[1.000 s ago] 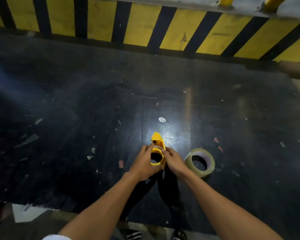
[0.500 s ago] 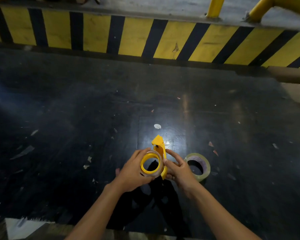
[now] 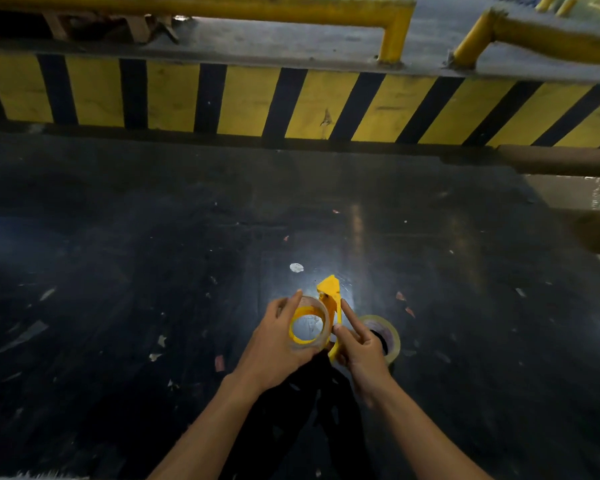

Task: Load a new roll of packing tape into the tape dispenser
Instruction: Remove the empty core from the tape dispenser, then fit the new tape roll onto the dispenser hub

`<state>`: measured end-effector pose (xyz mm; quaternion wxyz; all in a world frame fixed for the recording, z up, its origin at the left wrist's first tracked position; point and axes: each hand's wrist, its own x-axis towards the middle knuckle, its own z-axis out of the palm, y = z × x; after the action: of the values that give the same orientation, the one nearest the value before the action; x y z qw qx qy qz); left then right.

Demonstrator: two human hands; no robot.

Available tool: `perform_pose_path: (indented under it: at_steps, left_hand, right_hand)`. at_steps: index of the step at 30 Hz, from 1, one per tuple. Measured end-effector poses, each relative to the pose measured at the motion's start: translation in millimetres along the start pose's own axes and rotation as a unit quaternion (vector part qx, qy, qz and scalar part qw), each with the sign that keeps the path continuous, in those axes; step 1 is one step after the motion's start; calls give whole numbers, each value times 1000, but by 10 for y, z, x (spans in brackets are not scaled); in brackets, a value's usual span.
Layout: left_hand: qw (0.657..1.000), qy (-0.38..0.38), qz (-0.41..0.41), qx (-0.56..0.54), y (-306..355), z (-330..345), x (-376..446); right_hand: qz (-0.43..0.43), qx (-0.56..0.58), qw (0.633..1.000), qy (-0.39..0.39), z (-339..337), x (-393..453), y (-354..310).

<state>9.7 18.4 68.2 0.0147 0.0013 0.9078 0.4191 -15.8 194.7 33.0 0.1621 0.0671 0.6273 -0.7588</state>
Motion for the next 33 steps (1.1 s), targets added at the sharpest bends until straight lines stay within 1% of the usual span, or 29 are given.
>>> perform_pose_path:
  at_steps: [4, 7, 10, 12, 14, 17, 21, 24, 26, 28, 29, 31, 33]
  left_hand:
    - [998, 51, -13, -16, -68, 33, 31]
    - [994, 76, -70, 28, -250, 44, 50]
    - [984, 49, -160, 57, -497, 84, 36]
    - [977, 31, -199, 74, -618, 118, 23]
    - [969, 39, -233, 71, -694, 158, 36]
    - [960, 53, -266, 71, -802, 224, 73]
    - [953, 35, -291, 77, -906, 260, 104]
    - [936, 25, -320, 144, -856, 270, 149]
    - [934, 41, -304, 181, -721, 334, 189]
    - [952, 59, -226, 199, -530, 480, 251]
    - [961, 55, -180, 203, -412, 577, 285]
    - [976, 12, -107, 191, -163, 816, 363]
    - [984, -50, -78, 152, 78, 1071, 445]
  right_hand:
    - [5, -6, 998, 66, -115, 39, 14]
    - [-10, -16, 994, 107, -223, 45, -16]
    - [-19, -18, 992, 121, -339, 7, -74]
    - [-18, -19, 992, 126, -424, -8, -96]
    - [-10, -18, 991, 133, -511, -7, -92]
    - [-16, -9, 990, 138, -618, -33, -118]
    - [-19, 15, 989, 146, -750, -81, -154]
    - [-19, 14, 989, 149, -861, -109, -176]
    - [-19, 21, 986, 163, -941, -105, -215]
    - [-29, 22, 985, 171, -1017, -105, -269]
    - [-34, 20, 984, 176, -1053, -111, -299]
    - [-41, 12, 981, 190, -1145, -127, -346]
    - [-41, 10, 978, 203, -1246, -147, -382]
